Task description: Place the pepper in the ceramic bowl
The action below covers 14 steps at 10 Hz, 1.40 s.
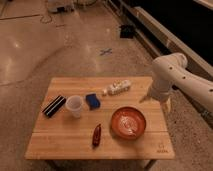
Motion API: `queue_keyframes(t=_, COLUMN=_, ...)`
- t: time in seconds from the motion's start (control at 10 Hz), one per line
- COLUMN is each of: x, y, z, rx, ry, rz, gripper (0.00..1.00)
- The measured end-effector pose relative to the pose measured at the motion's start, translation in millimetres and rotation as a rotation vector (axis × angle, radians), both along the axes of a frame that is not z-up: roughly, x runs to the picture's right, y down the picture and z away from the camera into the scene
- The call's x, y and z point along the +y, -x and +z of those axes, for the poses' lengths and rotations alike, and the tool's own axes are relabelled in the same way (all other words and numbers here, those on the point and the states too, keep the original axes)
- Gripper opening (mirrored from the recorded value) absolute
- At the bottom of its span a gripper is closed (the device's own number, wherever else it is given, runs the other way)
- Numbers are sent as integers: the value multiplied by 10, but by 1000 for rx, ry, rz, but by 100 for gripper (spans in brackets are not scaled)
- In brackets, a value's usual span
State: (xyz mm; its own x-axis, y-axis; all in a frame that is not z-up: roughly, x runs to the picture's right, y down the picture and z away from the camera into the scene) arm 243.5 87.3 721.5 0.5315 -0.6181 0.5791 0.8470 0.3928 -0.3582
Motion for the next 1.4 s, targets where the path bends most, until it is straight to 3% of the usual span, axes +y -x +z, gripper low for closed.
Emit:
queue_keyframes(t=1.2, x=-5, y=0, z=-3, rx=0, ry=-1, rz=0, gripper=80)
queue_keyframes(t=1.4, x=26, y=31, z=-43, rx=2, ry=1, rz=-1, gripper=70)
